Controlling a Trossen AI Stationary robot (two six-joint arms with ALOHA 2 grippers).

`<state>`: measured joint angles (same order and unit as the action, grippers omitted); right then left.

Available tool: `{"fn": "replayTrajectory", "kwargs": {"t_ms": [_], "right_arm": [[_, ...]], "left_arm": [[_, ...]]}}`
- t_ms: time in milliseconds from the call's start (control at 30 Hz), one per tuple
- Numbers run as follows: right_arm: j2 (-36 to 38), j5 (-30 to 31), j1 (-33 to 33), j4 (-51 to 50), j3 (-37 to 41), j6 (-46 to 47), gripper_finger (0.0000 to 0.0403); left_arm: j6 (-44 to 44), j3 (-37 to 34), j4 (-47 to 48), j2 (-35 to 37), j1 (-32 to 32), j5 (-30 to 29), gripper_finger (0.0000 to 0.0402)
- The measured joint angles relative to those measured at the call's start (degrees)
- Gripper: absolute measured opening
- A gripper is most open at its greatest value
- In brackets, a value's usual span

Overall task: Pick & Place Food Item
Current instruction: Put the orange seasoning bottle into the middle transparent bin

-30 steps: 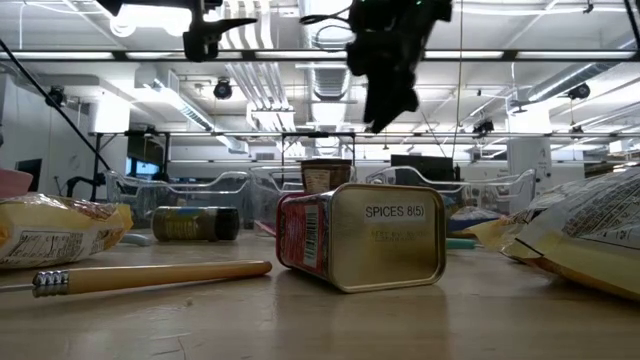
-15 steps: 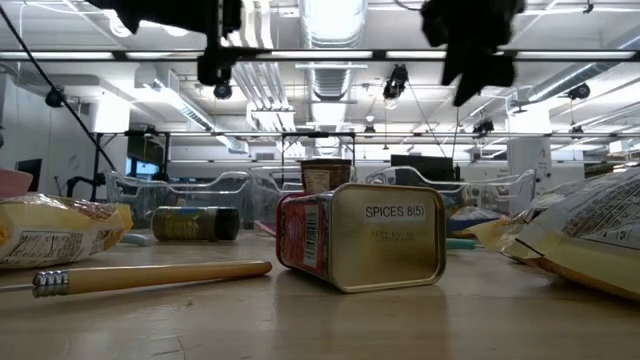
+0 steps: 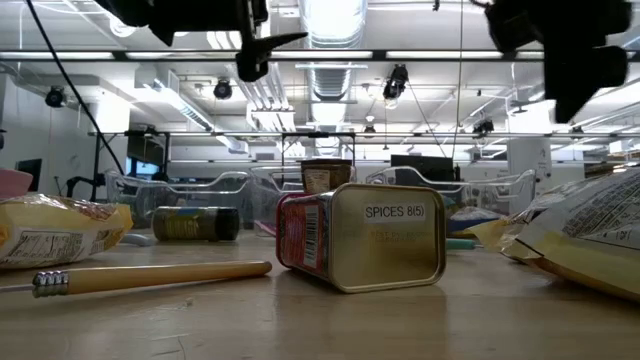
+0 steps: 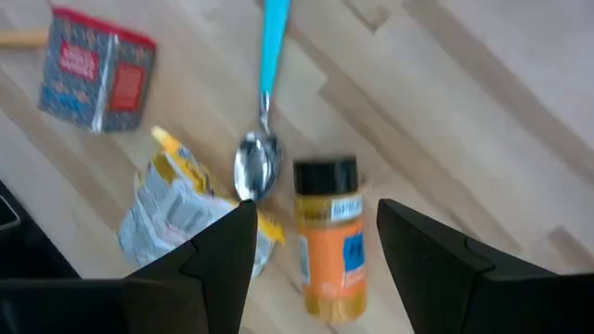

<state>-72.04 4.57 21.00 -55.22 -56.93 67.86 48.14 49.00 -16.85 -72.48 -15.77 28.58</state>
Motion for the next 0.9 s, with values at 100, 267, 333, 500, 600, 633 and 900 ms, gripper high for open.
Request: {"fn": "replayTrajectory", "kwargs": {"t_ms": [100, 267, 333, 500, 600, 633, 900], "right_arm": [[-0.7, 1.0, 3.1, -0.1, 0.3, 2.9, 0.0219], [-1.8, 1.2, 6.8, -0.2, 1.7, 7.6, 0.0219], [-2.2, 1.2, 8.2, -0.1, 2.8, 9.2, 0.0219], [-3.9, 1.5, 11.3, 0.6, 4.0, 11.3, 0.0219], [-5.6, 1.6, 12.9, 1.8, 4.1, 10.1, 0.0219], [-6.3, 1.6, 13.4, 1.9, 4.1, 9.7, 0.0219], [-11.9, 2.7, 15.8, 4.3, 4.5, 9.3, 0.0219]], "left_arm": [[-3.3, 2.1, 0.6, -0.6, 0.5, 0.2, 0.0327], [-9.7, 8.0, 6.0, -2.8, 1.1, 0.6, 0.0327], [-12.5, 10.8, 10.7, -4.1, 1.1, 0.6, 0.0327], [-16.2, 16.3, 18.2, -8.4, 1.2, 1.9, 0.0327], [-17.1, 18.1, 19.0, -10.6, 1.3, 3.9, 0.0327], [-17.1, 18.4, 18.9, -11.2, 1.3, 4.3, 0.0327], [-18.0, 18.2, 19.5, -12.5, 1.3, 4.7, 0.0327]]}}
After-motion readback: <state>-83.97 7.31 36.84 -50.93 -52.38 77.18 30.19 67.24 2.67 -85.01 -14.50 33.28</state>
